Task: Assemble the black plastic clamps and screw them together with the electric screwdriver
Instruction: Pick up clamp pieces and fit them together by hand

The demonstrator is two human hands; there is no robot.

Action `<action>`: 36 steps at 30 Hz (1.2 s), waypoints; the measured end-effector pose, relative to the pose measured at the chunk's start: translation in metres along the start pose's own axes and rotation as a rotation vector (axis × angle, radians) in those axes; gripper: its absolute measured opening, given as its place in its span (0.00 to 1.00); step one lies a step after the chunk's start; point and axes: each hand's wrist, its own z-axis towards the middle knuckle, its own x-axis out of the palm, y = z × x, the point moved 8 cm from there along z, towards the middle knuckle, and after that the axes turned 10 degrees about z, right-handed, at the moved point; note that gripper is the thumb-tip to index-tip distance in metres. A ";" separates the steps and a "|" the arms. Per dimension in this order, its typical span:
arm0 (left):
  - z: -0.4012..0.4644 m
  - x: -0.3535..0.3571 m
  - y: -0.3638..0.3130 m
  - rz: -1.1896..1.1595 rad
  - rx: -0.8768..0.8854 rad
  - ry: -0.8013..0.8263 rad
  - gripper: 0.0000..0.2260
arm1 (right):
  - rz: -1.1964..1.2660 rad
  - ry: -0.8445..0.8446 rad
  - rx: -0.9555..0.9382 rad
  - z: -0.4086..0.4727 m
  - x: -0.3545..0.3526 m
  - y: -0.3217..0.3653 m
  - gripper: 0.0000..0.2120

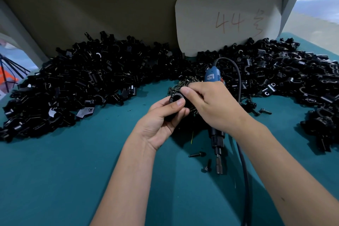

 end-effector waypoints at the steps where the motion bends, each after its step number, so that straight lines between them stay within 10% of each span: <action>1: 0.000 0.000 0.000 0.002 -0.003 0.001 0.04 | -0.003 -0.031 0.016 0.000 0.000 -0.001 0.26; 18: 0.000 -0.012 -0.005 -0.086 0.000 -0.043 0.02 | 0.108 0.050 0.023 -0.006 0.012 0.001 0.11; 36: 0.001 -0.004 -0.005 0.086 0.050 0.044 0.12 | 0.019 -0.021 0.068 -0.003 0.004 0.000 0.24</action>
